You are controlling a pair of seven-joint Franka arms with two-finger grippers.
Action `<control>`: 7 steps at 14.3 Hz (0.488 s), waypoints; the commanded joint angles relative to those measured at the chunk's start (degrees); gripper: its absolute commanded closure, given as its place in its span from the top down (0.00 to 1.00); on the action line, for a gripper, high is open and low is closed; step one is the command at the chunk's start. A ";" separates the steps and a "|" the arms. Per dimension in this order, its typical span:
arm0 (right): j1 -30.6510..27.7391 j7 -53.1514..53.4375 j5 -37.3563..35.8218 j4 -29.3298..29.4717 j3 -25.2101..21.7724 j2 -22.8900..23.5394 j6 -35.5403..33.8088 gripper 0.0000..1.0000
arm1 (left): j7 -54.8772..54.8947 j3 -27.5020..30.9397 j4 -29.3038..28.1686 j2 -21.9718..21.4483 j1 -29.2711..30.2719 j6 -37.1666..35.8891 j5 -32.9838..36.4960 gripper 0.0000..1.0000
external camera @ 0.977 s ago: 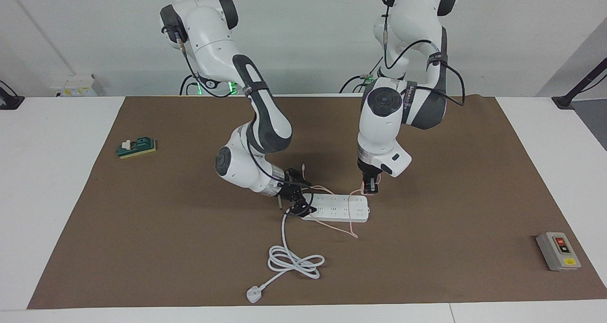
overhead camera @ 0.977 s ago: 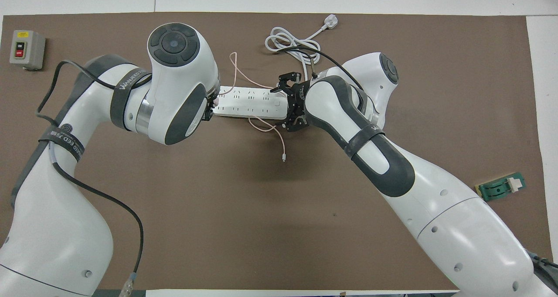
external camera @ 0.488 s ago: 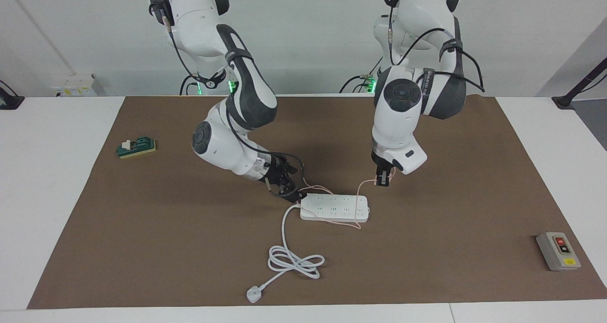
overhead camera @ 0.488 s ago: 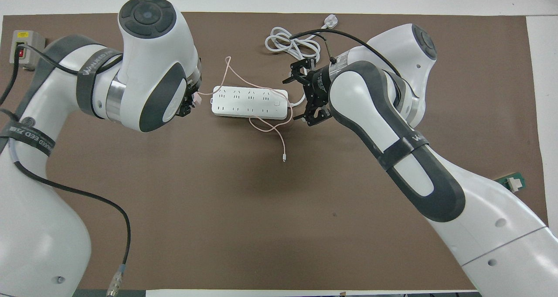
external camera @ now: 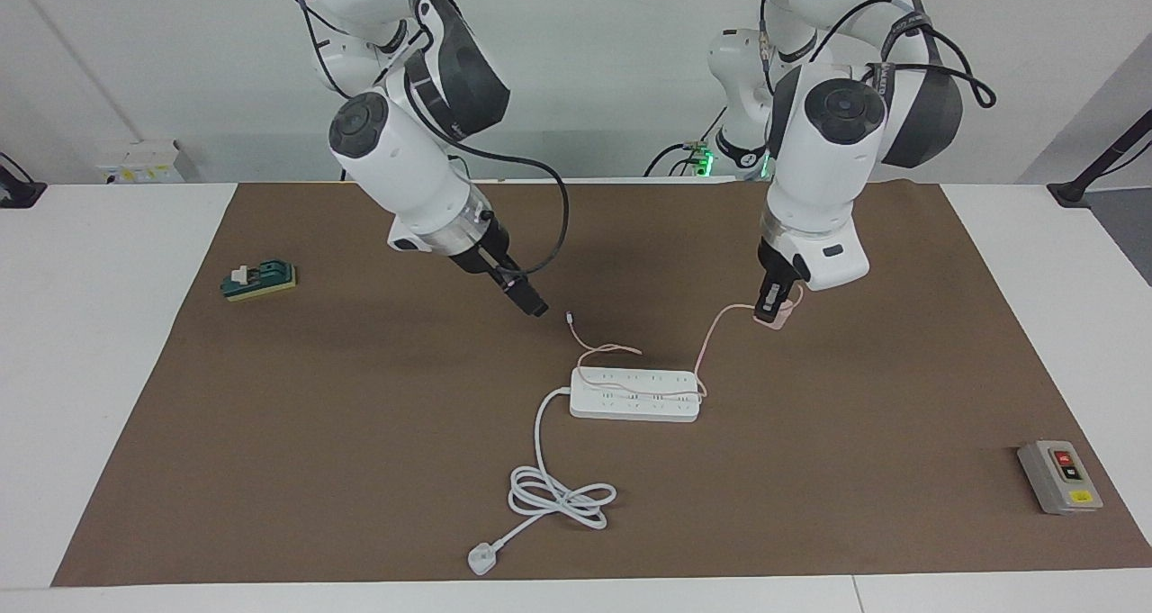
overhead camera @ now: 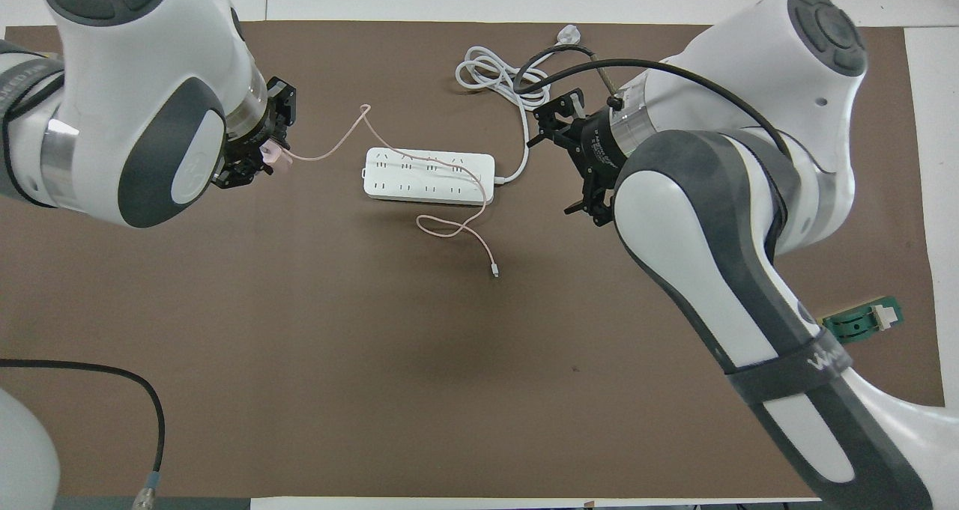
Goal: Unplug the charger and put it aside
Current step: 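Pull the charger out with the left gripper while the right gripper holds, then carry the charger away with the left gripper while the right gripper withdraws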
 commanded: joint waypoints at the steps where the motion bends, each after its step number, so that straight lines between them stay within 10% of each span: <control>1: -5.07 -4.77 -2.39 -2.06 0.45 -3.08 -3.12 1.00 | 9.44 -0.32 -0.53 -2.32 2.25 -2.38 -0.72 0.00; 7: -12.12 -24.46 -9.93 -1.61 0.45 -5.80 -6.20 1.00 | 28.08 -0.40 -0.62 -4.70 6.73 -5.55 -1.51 0.00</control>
